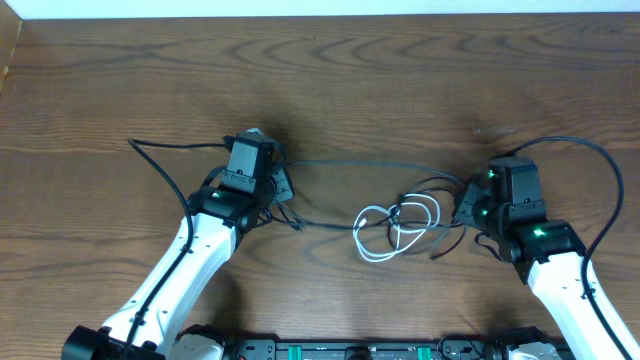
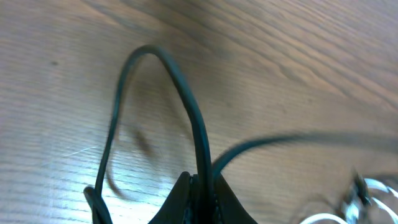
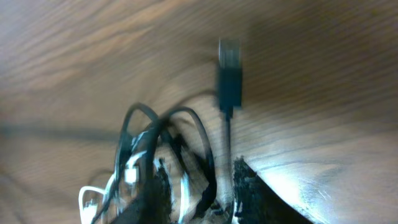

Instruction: Untangle cables

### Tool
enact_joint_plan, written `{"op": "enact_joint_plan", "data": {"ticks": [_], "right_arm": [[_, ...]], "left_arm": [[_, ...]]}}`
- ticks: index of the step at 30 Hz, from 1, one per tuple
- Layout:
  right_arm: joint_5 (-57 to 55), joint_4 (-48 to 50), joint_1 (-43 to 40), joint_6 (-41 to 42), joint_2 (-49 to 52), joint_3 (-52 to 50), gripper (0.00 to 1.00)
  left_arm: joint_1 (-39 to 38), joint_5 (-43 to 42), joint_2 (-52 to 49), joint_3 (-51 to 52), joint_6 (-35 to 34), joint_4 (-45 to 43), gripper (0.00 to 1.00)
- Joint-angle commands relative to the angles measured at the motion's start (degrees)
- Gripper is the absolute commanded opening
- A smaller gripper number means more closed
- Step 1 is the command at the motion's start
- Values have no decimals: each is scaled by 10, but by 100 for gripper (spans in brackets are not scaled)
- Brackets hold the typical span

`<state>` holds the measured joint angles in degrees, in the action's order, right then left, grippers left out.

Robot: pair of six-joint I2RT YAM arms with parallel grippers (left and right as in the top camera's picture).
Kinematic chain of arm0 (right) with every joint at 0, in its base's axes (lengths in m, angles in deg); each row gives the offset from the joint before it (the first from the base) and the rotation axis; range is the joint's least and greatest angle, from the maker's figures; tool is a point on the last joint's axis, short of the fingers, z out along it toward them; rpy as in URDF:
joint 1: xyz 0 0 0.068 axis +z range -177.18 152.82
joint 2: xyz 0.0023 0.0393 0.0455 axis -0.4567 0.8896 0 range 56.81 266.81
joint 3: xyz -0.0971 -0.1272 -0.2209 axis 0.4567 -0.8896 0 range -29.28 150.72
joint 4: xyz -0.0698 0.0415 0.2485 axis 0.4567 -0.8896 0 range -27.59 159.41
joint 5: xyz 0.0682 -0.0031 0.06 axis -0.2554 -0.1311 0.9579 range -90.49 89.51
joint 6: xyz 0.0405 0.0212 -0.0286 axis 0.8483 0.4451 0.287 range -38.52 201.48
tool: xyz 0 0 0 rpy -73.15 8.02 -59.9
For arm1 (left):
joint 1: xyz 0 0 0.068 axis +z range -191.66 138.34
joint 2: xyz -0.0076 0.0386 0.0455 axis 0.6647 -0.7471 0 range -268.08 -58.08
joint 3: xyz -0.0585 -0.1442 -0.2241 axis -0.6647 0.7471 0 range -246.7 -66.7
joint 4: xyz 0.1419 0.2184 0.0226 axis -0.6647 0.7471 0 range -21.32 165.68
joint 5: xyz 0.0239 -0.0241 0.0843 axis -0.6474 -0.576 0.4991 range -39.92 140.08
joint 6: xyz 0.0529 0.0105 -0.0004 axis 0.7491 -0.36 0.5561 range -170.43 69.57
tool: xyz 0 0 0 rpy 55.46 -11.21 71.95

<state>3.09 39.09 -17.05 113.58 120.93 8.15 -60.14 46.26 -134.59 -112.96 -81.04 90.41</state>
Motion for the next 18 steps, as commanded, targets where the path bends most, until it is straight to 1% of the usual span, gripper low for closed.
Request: {"op": "enact_joint_plan", "data": {"ticks": [1, 3, 5, 7, 9, 10, 12, 14, 16, 18], "right_arm": [[156, 0, -3, -133, -1, -3, 47], [230, -3, -3, -177, -1, -3, 53], [261, -11, -3, -178, -1, -3, 52], [269, -25, -3, -144, -1, -3, 50], [268, -42, -3, -95, -1, -3, 43], [268, -50, -3, -69, -1, -3, 42], [268, -64, -2, -29, -1, -5, 41], [264, -65, 1, -11, 0, -11, 42], [244, -55, 8, 3, 3, -18, 43], [215, -20, 21, 4, 9, -31, 45]], "left_arm": [[4, -55, -3, 3, 66, 0, 8], [4, -59, -3, 3, 68, 0, 8], [4, -59, -3, 3, 68, -2, 8], [4, -59, -3, 3, 68, -2, 8], [4, -59, -3, 3, 62, -2, 8], [4, -59, -3, 3, 58, -2, 8], [4, -59, -3, 3, 47, -2, 8], [4, -59, -3, 3, 44, -3, 8], [4, -59, -3, 3, 44, -3, 8], [4, -59, -3, 3, 44, -3, 8]]}}
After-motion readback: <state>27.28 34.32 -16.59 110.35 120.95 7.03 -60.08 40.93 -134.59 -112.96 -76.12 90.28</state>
